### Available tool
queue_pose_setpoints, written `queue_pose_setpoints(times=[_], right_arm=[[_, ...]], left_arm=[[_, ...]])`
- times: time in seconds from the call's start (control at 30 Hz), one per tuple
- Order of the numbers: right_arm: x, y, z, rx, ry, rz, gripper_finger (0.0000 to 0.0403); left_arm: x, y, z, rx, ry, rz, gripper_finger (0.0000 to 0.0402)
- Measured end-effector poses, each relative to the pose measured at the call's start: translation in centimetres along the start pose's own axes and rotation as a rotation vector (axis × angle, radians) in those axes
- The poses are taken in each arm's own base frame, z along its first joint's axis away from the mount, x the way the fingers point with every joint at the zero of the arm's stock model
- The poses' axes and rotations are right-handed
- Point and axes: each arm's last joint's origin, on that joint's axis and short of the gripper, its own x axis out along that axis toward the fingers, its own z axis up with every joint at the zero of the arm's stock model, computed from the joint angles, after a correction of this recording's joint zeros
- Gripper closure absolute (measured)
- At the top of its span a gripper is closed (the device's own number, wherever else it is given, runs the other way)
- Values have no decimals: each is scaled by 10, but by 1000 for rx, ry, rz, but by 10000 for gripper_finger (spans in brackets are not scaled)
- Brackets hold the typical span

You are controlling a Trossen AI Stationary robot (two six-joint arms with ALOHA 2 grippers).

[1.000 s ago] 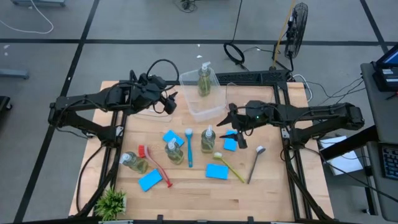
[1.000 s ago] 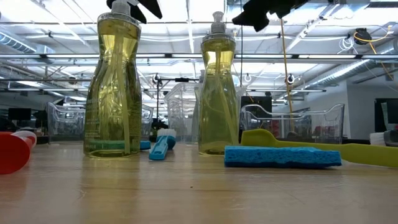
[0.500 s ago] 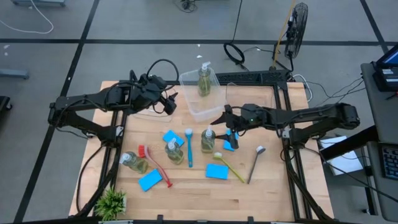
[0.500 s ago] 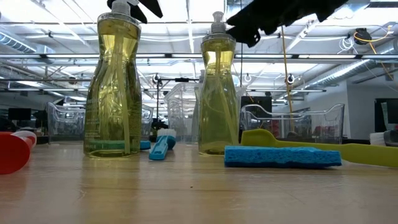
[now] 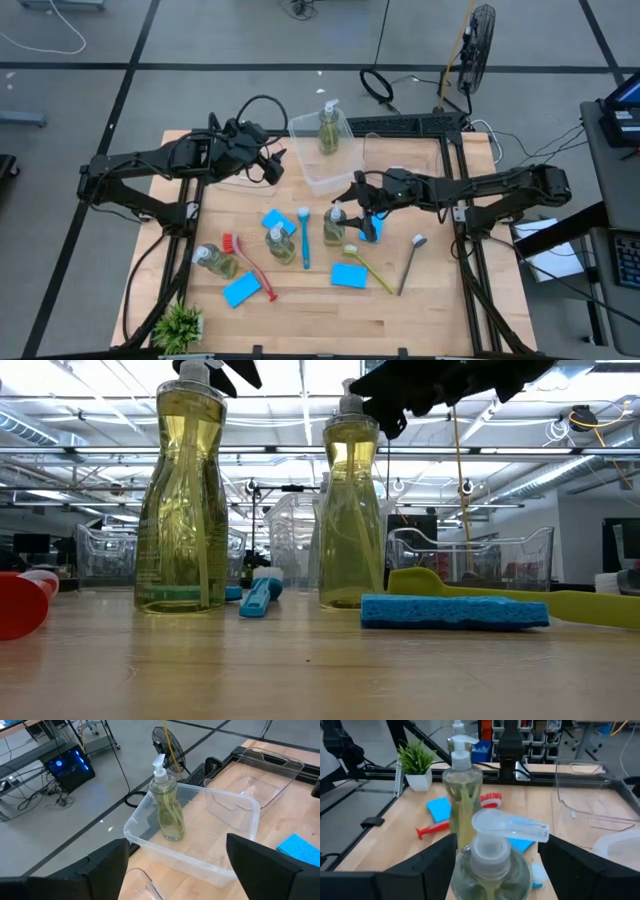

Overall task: Pick & Place Kitchen Sink Supplies
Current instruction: Put the yellow soap dispenser into the white bin

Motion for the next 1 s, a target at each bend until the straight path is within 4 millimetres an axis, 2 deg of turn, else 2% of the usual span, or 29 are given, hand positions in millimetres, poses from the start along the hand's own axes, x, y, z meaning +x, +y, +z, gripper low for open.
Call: queue_pose_setpoints(times=[0.5,0.67,0.93,1.0], right_arm=[[12,-2,-6,45,-2,1,160],[12,-2,-7,46,1,-1,197],[10,-2,-6,41,9,-5,291],[9,-2,-6,39,6,-6,301]], left_arm=[[0,0,0,-2,-1,-1,80],[0,-1,0,-2,3,-17,84],[0,-1,0,-2,7,-34,77],[0,-2,0,-2,11,-47,80]])
